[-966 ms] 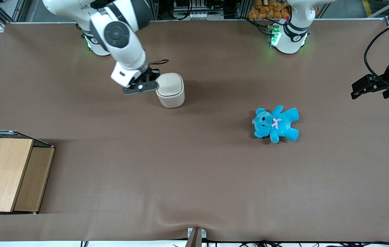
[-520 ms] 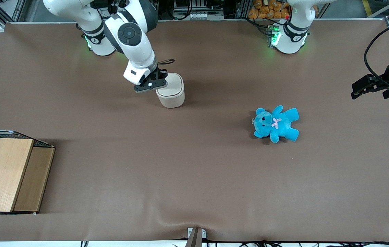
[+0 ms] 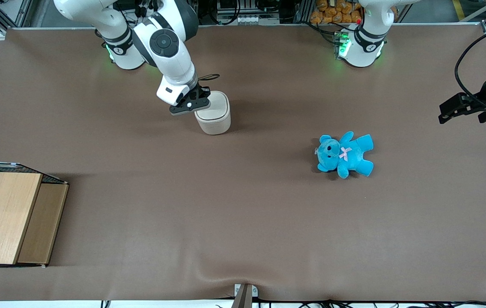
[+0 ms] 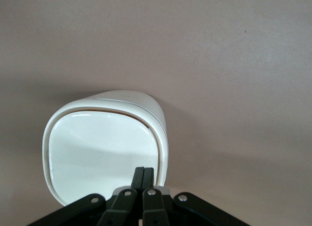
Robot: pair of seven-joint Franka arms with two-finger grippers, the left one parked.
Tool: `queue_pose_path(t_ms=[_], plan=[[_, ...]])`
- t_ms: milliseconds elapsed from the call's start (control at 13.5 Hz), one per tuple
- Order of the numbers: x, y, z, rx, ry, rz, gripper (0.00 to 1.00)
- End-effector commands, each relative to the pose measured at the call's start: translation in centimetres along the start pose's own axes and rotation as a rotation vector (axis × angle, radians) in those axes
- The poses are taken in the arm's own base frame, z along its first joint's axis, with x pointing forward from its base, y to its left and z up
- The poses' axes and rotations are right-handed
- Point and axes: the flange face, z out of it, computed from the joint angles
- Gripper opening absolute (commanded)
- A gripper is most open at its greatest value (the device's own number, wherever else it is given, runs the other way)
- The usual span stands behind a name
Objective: Open trash can with right arm
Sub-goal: 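Lower the right gripper and close it on the lid's rim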
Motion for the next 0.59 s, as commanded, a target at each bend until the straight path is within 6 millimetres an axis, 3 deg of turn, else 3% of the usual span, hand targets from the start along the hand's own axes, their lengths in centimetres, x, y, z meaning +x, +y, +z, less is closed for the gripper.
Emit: queue_pose_path(t_ms=[0,520], plan=[[-0.5,-0.2,0.8,0.006,0.001,0.009,0.0],[-0.7,-1.1,2.5,0.0,0.004,0.014,0.0]])
